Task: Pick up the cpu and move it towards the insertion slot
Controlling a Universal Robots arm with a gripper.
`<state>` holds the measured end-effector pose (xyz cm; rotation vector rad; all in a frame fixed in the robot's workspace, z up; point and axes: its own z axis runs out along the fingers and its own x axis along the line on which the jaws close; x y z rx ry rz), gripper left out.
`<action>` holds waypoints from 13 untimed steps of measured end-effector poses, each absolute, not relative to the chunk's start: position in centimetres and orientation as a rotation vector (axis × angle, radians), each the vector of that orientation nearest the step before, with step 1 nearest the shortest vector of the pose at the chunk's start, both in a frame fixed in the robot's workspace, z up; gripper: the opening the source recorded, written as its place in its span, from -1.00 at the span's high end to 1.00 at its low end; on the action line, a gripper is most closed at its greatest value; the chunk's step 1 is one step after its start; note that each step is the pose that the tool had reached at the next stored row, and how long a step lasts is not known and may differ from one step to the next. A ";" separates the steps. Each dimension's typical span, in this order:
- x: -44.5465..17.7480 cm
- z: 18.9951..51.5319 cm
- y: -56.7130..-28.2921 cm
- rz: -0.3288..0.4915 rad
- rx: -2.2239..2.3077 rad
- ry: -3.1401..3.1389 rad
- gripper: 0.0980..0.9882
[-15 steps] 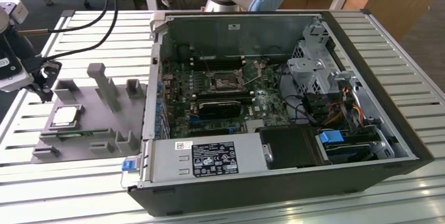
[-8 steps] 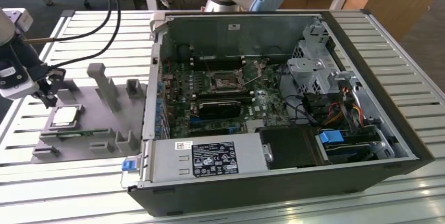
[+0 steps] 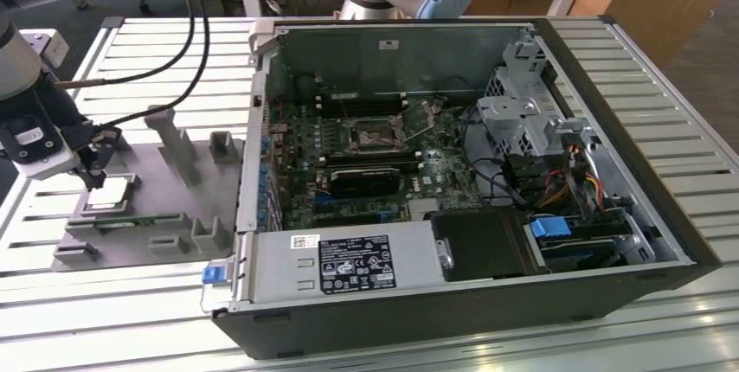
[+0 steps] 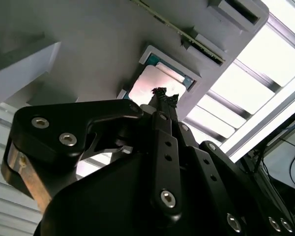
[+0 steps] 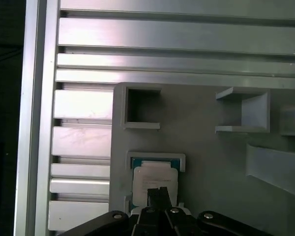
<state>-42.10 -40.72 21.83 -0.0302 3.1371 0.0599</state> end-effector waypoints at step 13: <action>-41.8 19.8 -40.9 0.060 -0.030 3.137 0.99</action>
